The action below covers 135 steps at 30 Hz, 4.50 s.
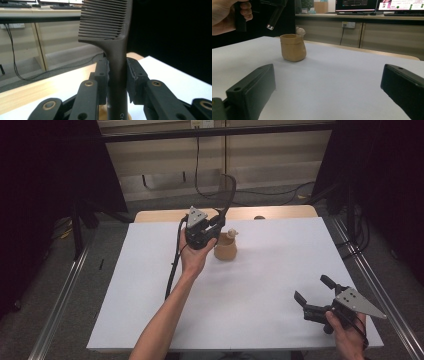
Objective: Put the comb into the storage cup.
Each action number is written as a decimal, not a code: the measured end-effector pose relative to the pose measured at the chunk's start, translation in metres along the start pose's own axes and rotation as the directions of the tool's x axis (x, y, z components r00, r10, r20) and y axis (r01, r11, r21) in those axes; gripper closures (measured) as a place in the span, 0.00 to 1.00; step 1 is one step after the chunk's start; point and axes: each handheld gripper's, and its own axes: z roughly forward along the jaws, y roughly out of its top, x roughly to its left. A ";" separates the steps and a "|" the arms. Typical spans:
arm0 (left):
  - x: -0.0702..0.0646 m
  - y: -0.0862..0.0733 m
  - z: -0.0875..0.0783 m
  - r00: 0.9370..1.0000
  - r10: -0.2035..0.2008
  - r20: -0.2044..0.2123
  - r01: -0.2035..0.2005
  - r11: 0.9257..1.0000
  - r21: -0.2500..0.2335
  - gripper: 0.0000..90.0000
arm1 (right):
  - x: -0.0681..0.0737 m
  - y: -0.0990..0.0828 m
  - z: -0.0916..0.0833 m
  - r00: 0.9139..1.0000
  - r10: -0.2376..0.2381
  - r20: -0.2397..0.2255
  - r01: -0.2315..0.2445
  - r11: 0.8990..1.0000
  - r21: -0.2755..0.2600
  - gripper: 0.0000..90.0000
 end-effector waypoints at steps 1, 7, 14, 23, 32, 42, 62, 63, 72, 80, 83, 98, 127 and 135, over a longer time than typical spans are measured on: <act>0.000 0.001 0.002 1.000 0.002 -0.001 -0.002 1.000 -0.004 0.81 | 0.000 0.000 0.000 1.000 0.001 0.000 -0.001 1.000 0.001 0.00; 0.004 0.001 0.016 1.000 -0.024 -0.001 0.024 1.000 -0.003 0.81 | 0.000 0.000 0.000 1.000 -0.003 -0.003 0.003 1.000 0.001 0.00; 0.010 -0.005 0.026 0.999 -0.043 -0.016 0.043 0.999 0.008 0.81 | 0.000 0.000 -0.001 1.000 0.000 -0.006 0.000 1.000 -0.002 0.00; 0.016 -0.012 0.036 0.998 -0.063 -0.031 0.064 0.998 0.018 0.81 | 0.000 0.000 -0.001 1.000 0.002 -0.008 -0.002 1.000 0.000 0.00; 0.015 -0.020 0.051 0.997 -0.055 -0.048 0.056 0.998 0.023 0.81 | 0.000 0.000 -0.002 1.000 0.007 -0.011 -0.007 1.000 -0.001 0.00; 0.012 -0.027 0.056 0.998 -0.025 -0.053 0.028 0.998 0.055 0.81 | -0.001 0.000 -0.002 1.000 0.006 -0.014 -0.006 1.000 -0.002 0.00; 0.016 -0.048 0.053 0.997 -0.045 -0.061 0.050 0.995 0.085 0.81 | 0.000 -0.001 -0.002 1.000 0.009 -0.016 -0.009 1.000 0.000 0.00; 0.015 -0.049 0.052 0.997 -0.043 -0.063 0.048 0.995 0.086 0.81 | 0.000 -0.001 -0.002 1.000 0.009 -0.015 -0.009 1.000 -0.001 0.00; 0.016 -0.051 0.050 0.998 -0.043 -0.056 0.049 0.993 0.111 0.81 | 0.000 -0.001 -0.002 1.000 0.003 -0.016 -0.003 1.000 0.001 0.00; 0.016 -0.055 0.050 0.997 -0.046 -0.059 0.054 0.988 0.146 0.81 | 0.000 -0.001 -0.002 1.000 -0.002 -0.018 0.002 1.000 0.004 0.00; 0.016 -0.057 0.050 0.997 -0.049 -0.059 0.057 0.987 0.151 0.81 | 0.000 -0.001 -0.001 1.000 0.000 -0.016 0.000 1.000 0.004 0.00; 0.016 -0.053 0.048 0.998 0.020 -0.062 -0.008 0.981 0.196 0.74 | 0.000 -0.001 -0.001 1.000 -0.002 -0.018 0.002 1.000 0.009 0.00; 0.032 -0.048 0.024 0.994 -0.058 -0.091 0.073 0.982 0.175 0.05 | 0.000 -0.001 0.000 1.000 -0.005 -0.019 0.005 1.000 0.006 0.00; 0.037 -0.045 0.010 0.996 -0.004 -0.087 0.015 0.991 0.137 0.07 | 0.001 -0.001 0.000 1.000 -0.010 -0.013 0.010 1.000 0.007 0.00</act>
